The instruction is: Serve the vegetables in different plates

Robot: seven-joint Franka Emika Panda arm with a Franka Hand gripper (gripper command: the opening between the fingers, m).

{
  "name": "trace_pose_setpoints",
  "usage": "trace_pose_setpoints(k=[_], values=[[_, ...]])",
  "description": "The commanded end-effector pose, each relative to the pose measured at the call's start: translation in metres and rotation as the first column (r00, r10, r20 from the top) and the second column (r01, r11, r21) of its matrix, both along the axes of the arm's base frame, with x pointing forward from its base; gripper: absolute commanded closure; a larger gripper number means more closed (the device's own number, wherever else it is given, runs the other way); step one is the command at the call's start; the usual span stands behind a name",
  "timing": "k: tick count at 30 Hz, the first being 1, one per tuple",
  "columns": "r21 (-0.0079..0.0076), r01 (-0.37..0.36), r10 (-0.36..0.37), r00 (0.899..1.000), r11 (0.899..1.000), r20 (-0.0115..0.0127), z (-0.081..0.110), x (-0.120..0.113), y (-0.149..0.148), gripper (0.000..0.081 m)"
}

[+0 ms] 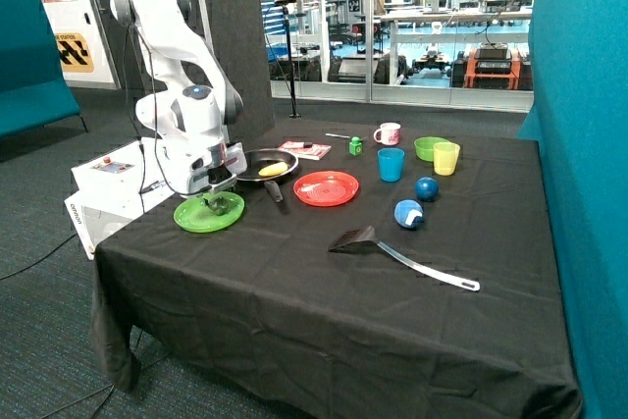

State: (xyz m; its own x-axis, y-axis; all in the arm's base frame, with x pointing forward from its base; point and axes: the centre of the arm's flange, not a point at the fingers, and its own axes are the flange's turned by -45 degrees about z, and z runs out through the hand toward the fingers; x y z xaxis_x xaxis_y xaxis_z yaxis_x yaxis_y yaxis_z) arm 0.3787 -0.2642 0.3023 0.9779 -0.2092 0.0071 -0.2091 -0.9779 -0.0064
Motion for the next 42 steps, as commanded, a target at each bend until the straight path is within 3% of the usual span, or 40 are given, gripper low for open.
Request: trace_pose_setpoints(k=[1,3,7,11,13,17,22,24,25,26,29,31,32,33,42], values=[[-0.0047,-0.039,0.039,0.999,0.999,-0.0082,0.02,0.005,0.011,0.0],[-0.0047,-0.027,0.027,1.0,1.0,-0.0082,0.026,0.006,0.013,0.0],[-0.0047,-0.11,0.11,0.994,0.994,-0.0082,0.043,0.011,0.026,0.0004],[-0.0047,-0.134,0.134,0.991,0.991,-0.0082,0.054,0.016,0.041,0.0018],[-0.0047,-0.169,0.168,0.986,0.986,-0.0082,0.059,0.02,0.052,0.0031],[-0.0047,-0.275,0.275,0.961,0.961,-0.0082,0.069,0.029,0.082,0.0079],[-0.0047,-0.406,0.406,0.914,0.914,-0.0082,0.075,0.037,0.122,0.0124],[-0.0047,-0.461,0.461,0.888,0.888,-0.0082,0.075,0.04,0.139,0.0139],[-0.0047,-0.473,0.473,0.881,0.881,-0.0082,0.075,0.041,0.145,0.0147],[-0.0047,-0.509,0.509,0.861,0.861,-0.0082,0.076,0.041,0.154,0.0153],[-0.0047,-0.545,0.545,0.839,0.839,-0.0082,0.076,0.043,0.17,0.016],[-0.0047,-0.586,0.586,0.81,0.81,-0.0082,0.075,0.042,0.184,0.0169],[-0.0047,-0.592,0.592,0.806,0.806,-0.0082,0.074,0.042,0.189,0.0173],[-0.0047,-0.621,0.621,0.784,0.784,-0.0082,0.072,0.04,0.197,0.0183],[-0.0047,-0.67,0.67,0.742,0.742,-0.0082,0.061,0.03,0.23,0.02]])
